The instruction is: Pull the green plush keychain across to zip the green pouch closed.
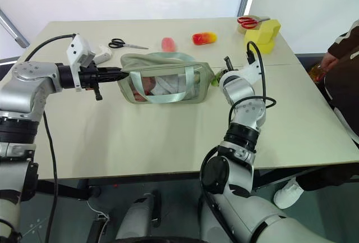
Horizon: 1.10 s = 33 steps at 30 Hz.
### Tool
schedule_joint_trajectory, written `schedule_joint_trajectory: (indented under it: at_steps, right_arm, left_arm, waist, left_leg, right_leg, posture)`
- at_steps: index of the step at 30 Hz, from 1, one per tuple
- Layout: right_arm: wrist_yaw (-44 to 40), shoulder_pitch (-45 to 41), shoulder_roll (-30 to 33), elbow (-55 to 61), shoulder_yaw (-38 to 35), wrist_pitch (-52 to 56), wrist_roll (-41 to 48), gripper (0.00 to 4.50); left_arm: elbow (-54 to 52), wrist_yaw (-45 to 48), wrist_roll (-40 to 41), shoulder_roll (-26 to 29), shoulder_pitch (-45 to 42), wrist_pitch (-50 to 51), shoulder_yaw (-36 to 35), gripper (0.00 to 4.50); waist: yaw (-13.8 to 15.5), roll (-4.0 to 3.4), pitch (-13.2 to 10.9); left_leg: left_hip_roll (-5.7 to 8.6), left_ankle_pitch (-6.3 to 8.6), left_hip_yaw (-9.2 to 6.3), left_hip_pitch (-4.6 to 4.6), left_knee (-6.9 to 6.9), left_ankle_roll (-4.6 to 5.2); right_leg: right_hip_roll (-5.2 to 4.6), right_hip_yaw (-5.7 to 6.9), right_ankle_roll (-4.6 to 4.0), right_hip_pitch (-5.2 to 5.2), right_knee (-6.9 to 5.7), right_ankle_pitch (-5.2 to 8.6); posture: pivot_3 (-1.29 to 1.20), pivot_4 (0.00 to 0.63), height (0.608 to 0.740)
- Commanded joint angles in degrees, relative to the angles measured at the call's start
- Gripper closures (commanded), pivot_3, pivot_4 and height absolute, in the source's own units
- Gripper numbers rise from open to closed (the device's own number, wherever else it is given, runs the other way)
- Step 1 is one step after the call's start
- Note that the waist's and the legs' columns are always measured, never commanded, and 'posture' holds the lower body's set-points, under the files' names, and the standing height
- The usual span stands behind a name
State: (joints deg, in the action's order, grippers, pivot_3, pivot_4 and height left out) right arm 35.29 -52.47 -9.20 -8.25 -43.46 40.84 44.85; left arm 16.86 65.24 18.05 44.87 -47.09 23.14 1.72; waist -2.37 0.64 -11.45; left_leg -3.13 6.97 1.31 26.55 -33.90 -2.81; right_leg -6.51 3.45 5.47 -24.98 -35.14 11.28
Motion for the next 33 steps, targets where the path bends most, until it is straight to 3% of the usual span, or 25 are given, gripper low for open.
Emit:
schedule_joint_trajectory:
  at_steps: [1,12,19,23,29,33]
  right_arm:
    - [7.1,4.5,-2.3,3.8,-2.4,-3.0,2.6,4.45]
    - [7.3,5.6,-2.2,-0.9,5.0,-7.7,6.4,4.45]
    - [3.5,9.3,-2.3,-3.4,16.0,-5.2,1.5,4.45]
    - [-1.5,10.9,1.1,-3.2,23.3,-3.8,-3.9,4.45]
    - [-7.1,11.0,3.3,-3.1,25.4,-4.1,-6.0,4.45]
    - [-9.2,10.1,5.0,-3.2,25.9,-4.3,-7.8,4.45]
  left_arm:
    - [1.0,-0.5,-1.2,3.5,-0.3,-0.6,-3.0,4.5]
    - [0.9,-0.7,-1.0,3.5,-0.3,-0.5,-2.9,4.5]
    - [0.5,-1.0,-0.9,3.1,-0.1,-0.3,-2.9,4.5]
    - [0.1,-1.1,-0.9,3.2,0.0,0.0,-3.2,4.5]
    - [-0.7,-1.6,-0.7,2.9,0.7,0.3,-3.4,4.5]
    - [-0.8,-1.9,-0.8,2.8,0.7,0.3,-3.4,4.5]
  waist:
    - [0.0,0.0,0.0]
    - [-0.2,0.0,0.0]
    - [-0.4,0.0,0.0]
    - [-0.3,0.03,0.0]
    - [-0.3,0.02,0.0]
    - [-0.2,0.02,0.0]
  left_leg:
    - [-0.01,0.01,0.01,0.0,0.01,0.0]
    - [-0.06,0.02,0.05,0.02,0.19,0.04]
    - [-0.24,0.03,0.09,0.02,0.19,0.02]
    - [-0.43,0.04,0.1,0.01,0.2,0.01]
    - [-0.85,0.12,0.08,-0.02,0.51,-0.11]
    - [-0.85,0.13,0.11,-0.01,0.65,-0.12]
  right_leg:
    - [0.0,0.0,-0.01,0.0,0.09,-0.01]
    - [0.02,0.0,-0.01,-0.11,0.13,0.01]
    - [0.15,-0.01,-0.03,-0.16,0.14,0.01]
    - [0.33,-0.01,-0.06,-0.17,0.17,0.01]
    - [0.88,0.0,-0.75,-0.03,1.05,-0.49]
    - [0.88,-0.01,-0.77,-0.1,1.09,-0.5]
  posture:
    - [0.0,0.15,0.74]
    - [0.0,0.15,0.74]
    - [0.0,0.15,0.74]
    - [0.0,0.15,0.74]
    - [0.0,0.15,0.74]
    - [0.0,0.15,0.74]
